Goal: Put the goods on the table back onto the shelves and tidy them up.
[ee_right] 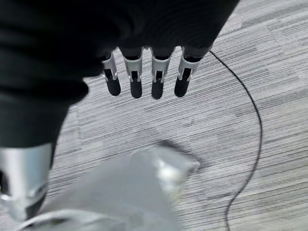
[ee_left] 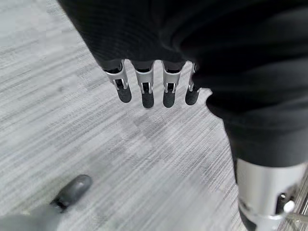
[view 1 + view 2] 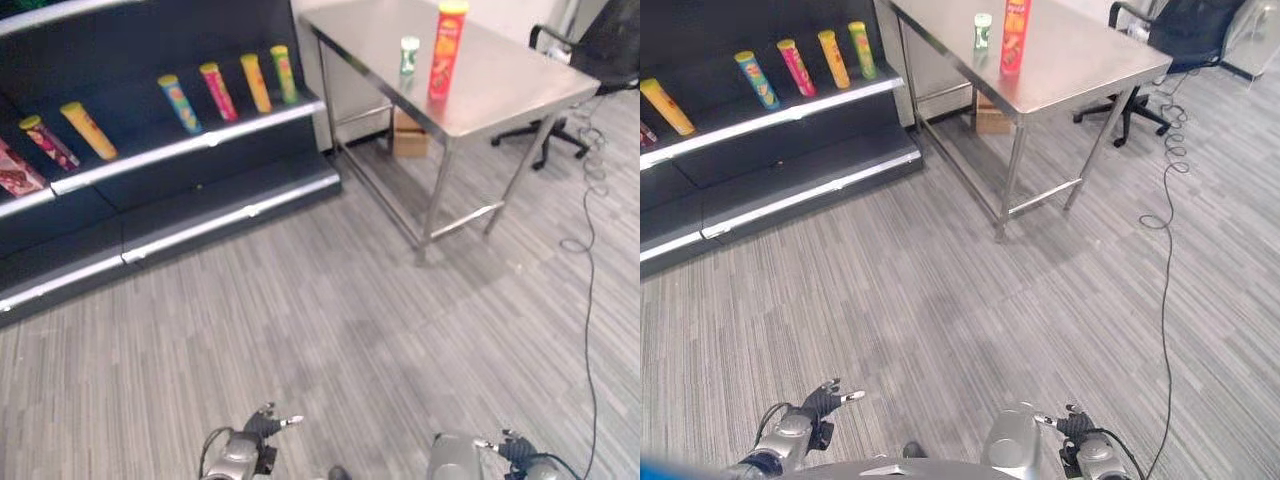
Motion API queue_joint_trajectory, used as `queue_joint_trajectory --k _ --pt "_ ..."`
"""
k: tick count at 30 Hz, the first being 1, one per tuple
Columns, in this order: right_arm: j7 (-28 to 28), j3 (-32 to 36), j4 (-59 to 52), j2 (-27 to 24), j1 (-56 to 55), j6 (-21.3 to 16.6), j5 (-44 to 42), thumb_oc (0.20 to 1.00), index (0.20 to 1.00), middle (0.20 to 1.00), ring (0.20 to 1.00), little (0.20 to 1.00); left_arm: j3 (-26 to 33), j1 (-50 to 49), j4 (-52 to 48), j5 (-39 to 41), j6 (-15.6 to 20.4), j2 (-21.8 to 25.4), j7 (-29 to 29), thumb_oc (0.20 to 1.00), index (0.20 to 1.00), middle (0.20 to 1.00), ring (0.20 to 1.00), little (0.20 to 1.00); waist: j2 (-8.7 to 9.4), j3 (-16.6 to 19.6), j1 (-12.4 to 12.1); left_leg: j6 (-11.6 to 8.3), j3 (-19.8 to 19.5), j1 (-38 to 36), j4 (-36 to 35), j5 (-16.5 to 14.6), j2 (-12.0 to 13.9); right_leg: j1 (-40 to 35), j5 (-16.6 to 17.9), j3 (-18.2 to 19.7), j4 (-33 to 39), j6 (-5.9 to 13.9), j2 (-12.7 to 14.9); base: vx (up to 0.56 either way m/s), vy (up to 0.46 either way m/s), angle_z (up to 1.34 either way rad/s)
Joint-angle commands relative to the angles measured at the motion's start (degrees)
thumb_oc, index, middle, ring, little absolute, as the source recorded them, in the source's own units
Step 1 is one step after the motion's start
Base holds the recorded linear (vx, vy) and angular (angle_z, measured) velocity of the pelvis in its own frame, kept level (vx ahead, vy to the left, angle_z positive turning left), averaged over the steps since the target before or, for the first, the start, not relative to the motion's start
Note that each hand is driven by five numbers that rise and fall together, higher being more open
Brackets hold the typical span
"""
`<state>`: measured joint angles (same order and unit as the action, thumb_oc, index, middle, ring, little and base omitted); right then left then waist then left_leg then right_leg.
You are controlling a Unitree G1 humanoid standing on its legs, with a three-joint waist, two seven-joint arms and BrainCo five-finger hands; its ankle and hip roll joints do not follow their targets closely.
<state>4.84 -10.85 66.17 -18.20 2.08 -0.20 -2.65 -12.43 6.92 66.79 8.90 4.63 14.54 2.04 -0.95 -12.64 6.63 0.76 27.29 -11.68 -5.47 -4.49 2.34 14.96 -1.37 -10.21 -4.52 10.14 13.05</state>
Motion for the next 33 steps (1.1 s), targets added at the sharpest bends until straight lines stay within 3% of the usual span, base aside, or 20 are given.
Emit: queue_joint_trajectory --k 1,4,5,9,13,14,18,19,20,21,22,25,26,27,29,31,33 --pt "1.33 -1.27 2.27 -1.2 1.01 0.25 0.16 1.0 1.0 1.0 1.0 1.0 1.4 0.29 1.29 -0.74 1.15 1.37 0.48 1.0 1.0 1.0 1.0 1.0 1.39 -0.92 2.05 -4.28 -3.42 1.85 0.47 1.55 -1.37 -1.97 8.54 -0.78 8.05 3.25 -1.41 0.41 -0.076 0.43" --pt "1.27 -1.36 2.55 -1.29 1.03 0.43 0.8 1.0 1.0 1.0 1.0 1.0 1.72 0.37 2.03 -1.67 1.09 1.12 0.22 1.0 1.0 1.0 1.0 1.0 1.44 -0.94 2.46 -4.74 -3.46 0.1 0.47 0.17 -1.79 1.18 9.32 -2.84 9.42 3.99 -1.28 0.33 -0.07 0.28" --pt "1.16 -1.4 2.63 -1.54 0.58 0.37 0.94 1.0 1.0 1.0 1.0 1.0 1.27 0.36 2.31 -2.14 1.02 0.72 -0.05 1.0 1.0 1.0 1.0 1.0 1.74 -0.73 2.78 -4.74 -4.05 -1.02 0.47 -0.82 -2.63 0.67 10.0 -5.76 9.48 3.96 -0.79 0.38 -0.108 0.17" --pt "0.81 -1.42 2.53 -2.12 -0.46 0.07 1.01 1.0 1.0 1.0 1.0 1.0 0.79 0.2 3.11 -2.99 0.78 -0.27 -0.33 1.0 1.0 1.0 1.0 1.0 1.64 0.14 3.67 -4.52 -5.8 -3.23 1.61 -3.37 -3.1 -1.35 12.4 -6.01 9.47 3.57 -1.48 0.39 -0.181 0.43" --pt "0.93 -1.55 1.98 -3.16 -0.9 -0.19 0.89 1.0 1.0 1.0 1.0 1.0 0.38 0.86 2.49 -2.0 0.67 -1.22 -0.17 1.0 1.0 1.0 1.0 1.0 1.39 0.58 4.35 -6.82 -7.04 -1.19 10.04 -2.55 -0.66 -3.63 12.97 -6.38 9.01 1.31 -2.4 0.28 -0.287 0.49" --pt "1.17 -0.88 1.38 -3.92 -1.15 -0.56 -0.27 1.0 1.0 1.0 1.0 1.0 -0.16 0.96 1.4 -0.95 0.74 -1.37 -0.27 1.0 1.0 1.0 1.0 1.0 1.02 0.54 4.35 -9.31 -8.24 2.15 19.02 0.88 2.41 -5.93 11.14 -6.4 8.83 -0.61 -3.52 0.19 -0.218 0.42" --pt "1.17 -0.87 1.38 -3.93 -1.15 -0.56 -0.27 1.0 1.0 1.0 1.0 1.0 -0.17 0.96 1.39 -0.95 0.74 -1.37 -0.27 1.0 1.0 1.0 1.0 1.0 0.97 0.58 4.41 -9.34 -8.32 2.3 19.2 0.79 2.5 -5.9 11.13 -6.49 8.83 -0.63 -3.56 0.07 -0.085 0.24" --pt "1.39 -0.76 1.34 -4.25 -1.16 -0.64 -0.59 1.0 1.0 1.0 1.0 1.0 -0.33 1.05 1.36 -0.79 0.69 -1.48 -0.4 1.0 1.0 1.0 1.0 1.0 1.05 0.47 4.5 -10.85 -7.84 4.39 25.14 3.83 4.49 -7.9 9.62 -6.52 9.17 -1.93 -4.4 0.49 -0.515 -0.22" --pt "2.05 0.04 0.64 -5.08 -1.22 -0.67 -1.5 1.0 1.0 1.0 1.0 1.0 -0.45 0.03 0.85 -0.41 0.35 -0.85 -0.37 1.0 1.0 1.0 1.0 1.0 2.46 -1.17 2.98 -13.31 -10.47 12.85 47.24 13.7 7.33 -15.57 3.25 -4.06 9.52 -7.21 -7.44 0.56 -0.564 -0.06" --pt "2.01 0.17 0.51 -5.29 -1.32 -0.63 -1.65 1.0 1.0 1.0 1.0 1.0 -0.48 -0.11 0.95 -0.53 0.26 -0.75 -0.25 1.0 1.0 1.0 1.0 1.0 2.91 -1.36 2.59 -12.96 -10.59 14.93 49.3 13.19 7.68 -16.49 2.63 -3.48 9.52 -7.59 -7.61 0.6 -0.493 0.0" --pt "1.91 -0.22 0.04 -5.18 -1.35 -0.66 -1.95 1.0 1.0 1.0 1.0 1.0 -0.4 -0.29 1.07 -0.05 0.33 -1.11 -0.37 1.0 1.0 1.0 1.0 1.0 2.57 -1.75 2.08 -11.82 -9.55 16.91 47.29 11.79 9.14 -18.11 1.52 -2.39 9.52 -7.85 -8.45 0.2 -0.098 -0.05" --pt "1.94 -0.34 -0.39 -5.23 -1.36 -0.75 -2.09 1.0 1.0 1.0 1.0 1.0 -0.36 -0.37 0.97 0.28 0.42 -1.27 -0.38 1.0 1.0 1.0 1.0 1.0 2.43 -1.89 1.68 -10.88 -9.7 18.24 43.97 10.75 9.27 -18.66 1.22 -1.68 9.52 -7.74 -8.59 0.15 0.005 -0.64" --pt "2.07 -0.5 -1.18 -5.38 -1.16 -1.06 -2.08 1.0 1.0 1.0 1.0 1.0 -0.17 -0.71 1.19 0.43 0.59 -1.39 -0.16 1.0 1.0 1.0 1.0 1.0 1.66 -1.99 1.11 -9.04 -11.23 19.25 32.3 9.33 8.98 -19.16 0.77 -0.09 9.42 -6.72 -8.68 0.29 0.114 -1.22" --pt "2.07 -0.63 -1.25 -5.44 -1.17 -1.09 -1.94 1.0 1.0 1.0 1.0 1.0 -0.26 -0.82 1.2 0.48 0.62 -1.43 -0.11 1.0 1.0 1.0 1.0 1.0 1.3 -2.0 0.94 -8.71 -12.28 18.96 27.02 9.53 8.74 -19.25 0.45 0.48 9.17 -6.47 -8.67 0.3 0.19 -1.0" --pt "2.43 -0.95 -1.96 -5.79 -1.25 -1.37 -1.42 1.0 1.0 1.0 1.0 1.0 -0.58 -0.82 1.05 0.44 0.83 -1.49 0.13 1.0 1.0 1.0 1.0 1.0 0.39 -1.91 0.58 -9.17 -14.78 18.7 12.88 12.12 8.77 -19.89 -0.74 2.03 8.77 -5.8 -8.79 0.24 0.168 -0.27" --pt "2.67 -0.97 -2.04 -5.9 -1.15 -1.49 -1.17 1.0 1.0 1.0 1.0 1.0 -0.67 -0.52 0.99 0.55 0.97 -1.41 0.27 1.0 1.0 1.0 1.0 1.0 -0.46 -2.22 0.34 -10.33 -16.17 20.36 7.49 16.51 10.83 -20.49 -2.18 3.17 7.76 -5.68 -9.23 0.29 0.124 -0.59" --pt "2.76 -1.01 -1.94 -5.89 -1.11 -1.67 -1.05 1.0 1.0 1.0 1.0 1.0 -0.61 -0.4 0.92 0.71 0.97 -1.29 0.32 1.0 1.0 1.0 1.0 1.0 -0.53 -2.53 0.08 -10.75 -16.53 20.38 4.43 17.62 11.43 -21.13 -2.86 4.06 7.52 -5.24 -9.21 0.29 0.101 -0.41"
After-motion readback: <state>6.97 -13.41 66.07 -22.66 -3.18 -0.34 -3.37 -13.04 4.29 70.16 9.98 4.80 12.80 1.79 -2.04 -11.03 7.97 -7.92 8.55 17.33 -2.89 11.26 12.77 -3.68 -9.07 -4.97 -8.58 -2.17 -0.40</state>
